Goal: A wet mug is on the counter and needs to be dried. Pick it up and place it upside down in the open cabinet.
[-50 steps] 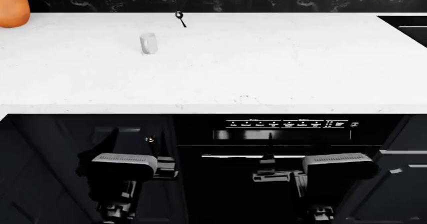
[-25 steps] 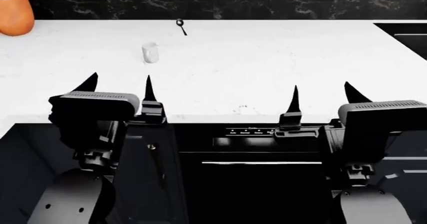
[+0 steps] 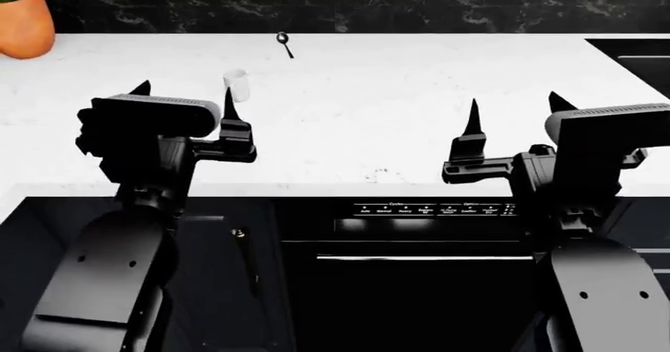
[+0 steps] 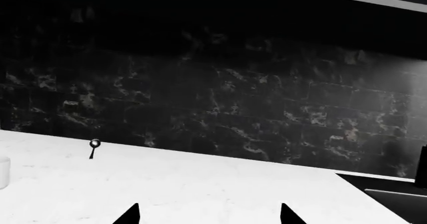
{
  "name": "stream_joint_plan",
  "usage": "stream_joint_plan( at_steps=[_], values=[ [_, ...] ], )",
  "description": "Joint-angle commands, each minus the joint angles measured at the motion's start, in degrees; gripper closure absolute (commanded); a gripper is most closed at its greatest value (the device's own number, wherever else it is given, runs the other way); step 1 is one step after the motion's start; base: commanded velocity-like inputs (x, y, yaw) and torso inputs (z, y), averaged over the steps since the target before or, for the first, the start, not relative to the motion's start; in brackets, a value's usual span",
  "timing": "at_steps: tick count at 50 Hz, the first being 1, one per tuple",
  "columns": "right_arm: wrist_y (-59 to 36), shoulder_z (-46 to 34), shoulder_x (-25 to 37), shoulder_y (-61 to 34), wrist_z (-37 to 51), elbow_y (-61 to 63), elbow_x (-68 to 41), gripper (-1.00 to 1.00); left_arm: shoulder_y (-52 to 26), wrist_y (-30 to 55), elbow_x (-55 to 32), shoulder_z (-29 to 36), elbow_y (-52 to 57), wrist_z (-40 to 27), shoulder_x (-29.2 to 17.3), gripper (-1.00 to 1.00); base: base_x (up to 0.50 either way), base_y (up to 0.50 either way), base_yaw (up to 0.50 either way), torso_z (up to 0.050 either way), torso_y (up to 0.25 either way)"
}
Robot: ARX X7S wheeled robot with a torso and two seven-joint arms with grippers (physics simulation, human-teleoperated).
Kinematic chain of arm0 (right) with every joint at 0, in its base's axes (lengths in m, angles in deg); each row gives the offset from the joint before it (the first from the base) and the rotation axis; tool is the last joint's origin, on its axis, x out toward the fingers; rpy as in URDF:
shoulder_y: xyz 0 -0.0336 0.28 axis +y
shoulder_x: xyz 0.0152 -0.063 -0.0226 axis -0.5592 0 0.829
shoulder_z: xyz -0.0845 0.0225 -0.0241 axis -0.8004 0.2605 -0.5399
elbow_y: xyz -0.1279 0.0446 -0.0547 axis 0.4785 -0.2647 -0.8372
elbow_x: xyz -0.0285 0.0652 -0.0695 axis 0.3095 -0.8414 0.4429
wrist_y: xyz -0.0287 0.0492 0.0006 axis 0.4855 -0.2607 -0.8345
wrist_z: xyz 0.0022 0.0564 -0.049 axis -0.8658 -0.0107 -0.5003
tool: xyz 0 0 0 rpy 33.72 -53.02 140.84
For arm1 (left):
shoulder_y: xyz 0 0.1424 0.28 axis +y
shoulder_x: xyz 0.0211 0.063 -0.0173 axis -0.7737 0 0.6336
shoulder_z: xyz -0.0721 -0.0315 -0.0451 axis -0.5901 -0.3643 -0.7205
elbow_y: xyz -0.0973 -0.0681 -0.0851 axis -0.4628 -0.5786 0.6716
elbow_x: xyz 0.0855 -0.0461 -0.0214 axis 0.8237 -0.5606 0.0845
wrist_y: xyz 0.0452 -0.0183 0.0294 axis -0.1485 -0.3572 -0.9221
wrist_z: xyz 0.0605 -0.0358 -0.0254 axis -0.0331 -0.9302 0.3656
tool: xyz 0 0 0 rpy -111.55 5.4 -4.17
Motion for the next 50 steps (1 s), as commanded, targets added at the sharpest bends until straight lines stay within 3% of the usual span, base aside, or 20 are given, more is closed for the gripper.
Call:
stream_joint_plan(
  at_steps=[1, 10, 34, 50],
  values=[
    [-1.78, -1.04, 0.38, -5.97, -0.07, -3.58, -0.43, -1.00, -4.54, -0.33, 0.58, 2.05, -5.17, 0.32, -0.67, -1.00, 0.00, 0.00, 0.00, 0.050, 0.000],
    [-2.32, -1.56, 0.47, -6.64, 0.44, -3.97, -0.39, -1.00, -4.07, 0.05, 0.18, 1.93, -4.93, 0.09, -1.06, -1.00, 0.06, 0.00, 0.00, 0.010, 0.000],
    [-3.80, -2.18, 0.79, -7.50, 0.83, -3.24, -1.30, -1.00, -3.20, -0.65, -0.55, 2.20, -5.88, -0.33, -1.85, -1.00, 0.35, 0.00, 0.00, 0.000, 0.000],
    [-5.01, -2.31, 1.40, -7.94, 1.20, -1.65, -1.65, -1.00, -3.03, -0.41, -0.93, 2.62, -5.90, -0.69, -2.22, -1.00, 0.36, 0.21, 0.00, 0.000, 0.000]
  ],
)
